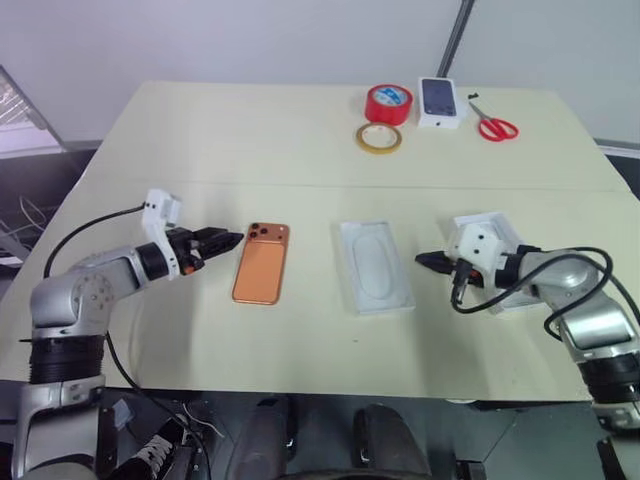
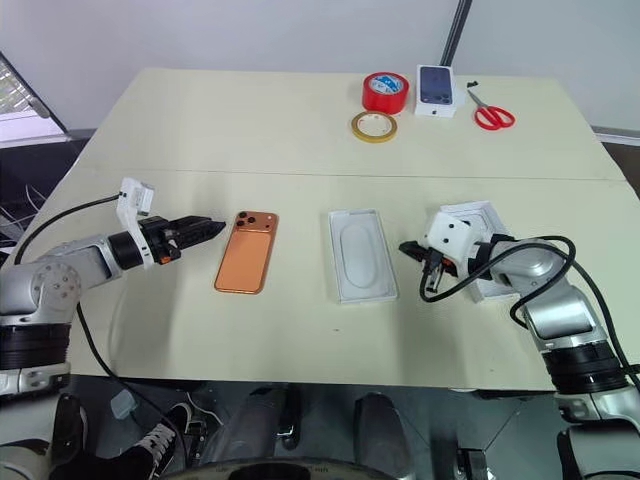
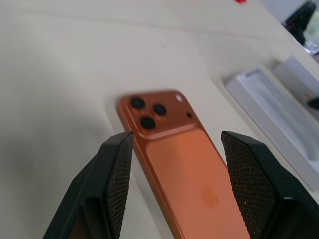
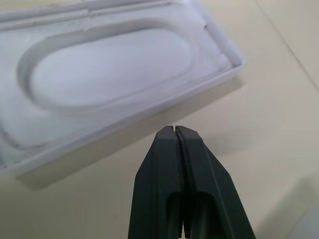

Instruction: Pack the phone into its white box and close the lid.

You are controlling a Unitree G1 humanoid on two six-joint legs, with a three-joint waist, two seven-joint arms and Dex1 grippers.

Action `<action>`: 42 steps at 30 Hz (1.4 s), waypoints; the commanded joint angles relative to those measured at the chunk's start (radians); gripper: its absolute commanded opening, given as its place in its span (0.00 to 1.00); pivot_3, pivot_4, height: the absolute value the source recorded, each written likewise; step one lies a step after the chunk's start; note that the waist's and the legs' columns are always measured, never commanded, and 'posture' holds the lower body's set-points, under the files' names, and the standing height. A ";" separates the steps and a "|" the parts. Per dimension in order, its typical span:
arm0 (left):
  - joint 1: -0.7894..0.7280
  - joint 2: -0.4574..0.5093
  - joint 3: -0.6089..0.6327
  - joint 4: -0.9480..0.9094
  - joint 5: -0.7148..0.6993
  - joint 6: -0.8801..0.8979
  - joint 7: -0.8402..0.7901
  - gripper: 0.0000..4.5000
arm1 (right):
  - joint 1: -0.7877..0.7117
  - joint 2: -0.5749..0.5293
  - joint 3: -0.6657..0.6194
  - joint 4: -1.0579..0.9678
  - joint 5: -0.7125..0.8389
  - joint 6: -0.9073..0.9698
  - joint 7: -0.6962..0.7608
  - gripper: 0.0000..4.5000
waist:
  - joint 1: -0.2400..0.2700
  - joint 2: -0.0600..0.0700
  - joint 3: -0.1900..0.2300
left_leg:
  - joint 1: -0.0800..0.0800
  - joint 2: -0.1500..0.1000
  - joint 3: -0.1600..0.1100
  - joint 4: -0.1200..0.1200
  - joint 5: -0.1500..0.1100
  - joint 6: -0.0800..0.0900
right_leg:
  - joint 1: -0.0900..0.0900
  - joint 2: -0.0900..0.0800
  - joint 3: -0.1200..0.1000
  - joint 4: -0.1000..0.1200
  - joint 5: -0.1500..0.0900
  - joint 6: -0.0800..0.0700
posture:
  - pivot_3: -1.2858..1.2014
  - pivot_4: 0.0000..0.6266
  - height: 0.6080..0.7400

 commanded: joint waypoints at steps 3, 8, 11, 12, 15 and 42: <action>-0.015 0.053 0.040 0.057 -0.033 0.074 -0.038 0.66 | -0.158 0.197 0.086 -0.058 0.009 0.027 -0.074 0.01 | -0.020 0.000 0.000 | 0.000 0.001 0.000 0.000 0.000 0.000 | 0.000 0.002 0.000 0.001 0.000 0.000 | 0.52 0.24 0.91; -0.051 0.057 0.016 0.109 -0.049 0.189 -0.028 0.66 | -0.270 0.334 0.198 -0.021 -0.048 0.047 -0.110 0.01 | -0.015 0.000 0.000 | -0.001 0.001 -0.001 -0.001 0.001 -0.002 | -0.002 0.004 -0.001 0.002 0.000 0.000 | 0.52 0.24 0.91; -0.047 0.067 -0.022 0.100 -0.024 0.199 -0.030 0.66 | -0.327 0.394 0.245 0.003 -0.066 0.071 -0.113 0.01 | -0.019 0.000 0.000 | -0.001 0.000 0.000 0.000 0.001 -0.001 | -0.002 0.004 -0.001 0.002 0.000 0.000 | 0.52 0.24 0.91; -0.057 0.071 -0.031 0.099 -0.023 0.220 -0.025 0.66 | -0.349 0.413 0.292 0.022 -0.098 0.096 -0.108 0.01 | -0.018 0.000 0.000 | -0.001 0.000 0.000 0.000 0.001 -0.001 | -0.002 0.004 -0.001 0.002 0.000 0.000 | 0.52 0.24 0.91; -0.082 0.062 -0.026 0.100 -0.042 0.275 -0.011 0.66 | -0.381 0.436 0.410 0.073 -0.197 0.109 -0.102 0.01 | -0.017 -0.001 0.000 | -0.001 0.000 0.000 0.000 0.001 -0.002 | -0.002 0.004 -0.001 0.003 0.000 0.000 | 0.52 0.24 0.91; -0.101 -0.135 -0.053 0.085 -0.050 0.396 0.065 0.66 | -0.403 0.568 0.511 0.236 -0.337 0.154 -0.129 0.01 | -0.016 0.000 -0.004 | 0.004 -0.003 -0.001 -0.001 0.001 -0.003 | -0.001 0.000 -0.001 0.003 0.000 0.000 | 0.52 0.24 0.91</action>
